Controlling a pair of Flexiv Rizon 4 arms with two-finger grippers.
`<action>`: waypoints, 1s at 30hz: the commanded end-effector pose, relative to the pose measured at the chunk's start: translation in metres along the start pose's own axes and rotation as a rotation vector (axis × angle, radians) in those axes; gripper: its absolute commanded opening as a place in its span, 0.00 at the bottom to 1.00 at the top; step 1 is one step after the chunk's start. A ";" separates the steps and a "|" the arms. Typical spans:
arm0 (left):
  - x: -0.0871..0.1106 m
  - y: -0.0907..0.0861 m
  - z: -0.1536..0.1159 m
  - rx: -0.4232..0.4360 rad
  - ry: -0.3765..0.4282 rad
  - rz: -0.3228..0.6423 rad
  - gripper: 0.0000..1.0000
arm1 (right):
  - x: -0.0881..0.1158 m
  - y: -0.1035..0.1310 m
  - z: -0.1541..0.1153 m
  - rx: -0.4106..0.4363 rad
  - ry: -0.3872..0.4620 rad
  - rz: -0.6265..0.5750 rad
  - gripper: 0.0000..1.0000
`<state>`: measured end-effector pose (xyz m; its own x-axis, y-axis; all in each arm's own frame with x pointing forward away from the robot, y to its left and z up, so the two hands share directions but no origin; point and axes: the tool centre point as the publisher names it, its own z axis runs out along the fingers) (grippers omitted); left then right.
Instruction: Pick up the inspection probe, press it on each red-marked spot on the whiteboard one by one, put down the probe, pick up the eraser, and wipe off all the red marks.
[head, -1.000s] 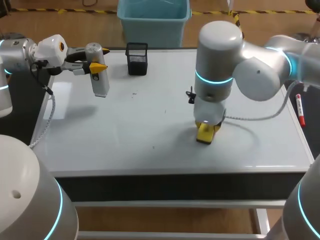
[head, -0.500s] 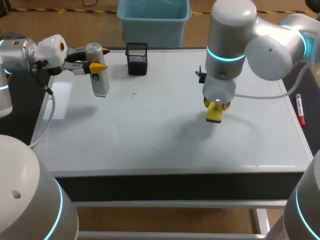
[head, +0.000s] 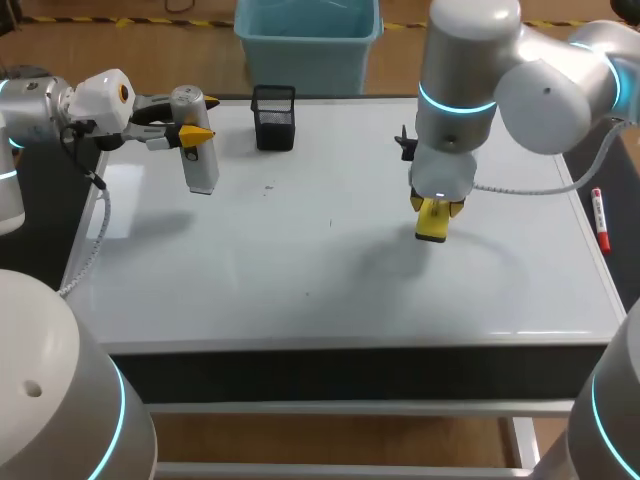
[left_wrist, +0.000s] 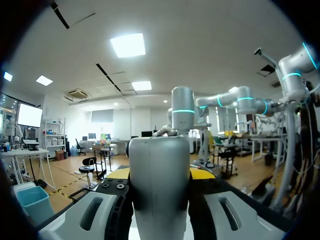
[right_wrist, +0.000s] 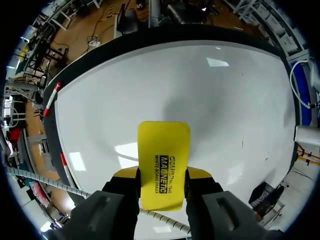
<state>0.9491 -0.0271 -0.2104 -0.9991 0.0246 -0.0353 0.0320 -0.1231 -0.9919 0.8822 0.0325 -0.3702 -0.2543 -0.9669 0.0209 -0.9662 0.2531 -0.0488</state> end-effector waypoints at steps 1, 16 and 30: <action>-0.001 0.000 0.000 0.002 0.002 0.000 0.00 | 0.005 -0.008 0.002 0.008 0.026 -0.010 0.00; -0.001 0.000 0.000 0.002 0.002 0.000 0.00 | -0.011 -0.105 0.003 0.051 0.011 -0.101 0.00; -0.001 0.000 0.000 0.002 0.002 0.000 0.00 | -0.033 -0.199 0.016 0.043 -0.009 -0.187 0.00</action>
<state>0.9492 -0.0271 -0.2104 -0.9991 0.0246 -0.0353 0.0320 -0.1231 -0.9919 1.0539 0.0121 -0.3726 -0.0703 -0.9973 0.0216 -0.9869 0.0664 -0.1473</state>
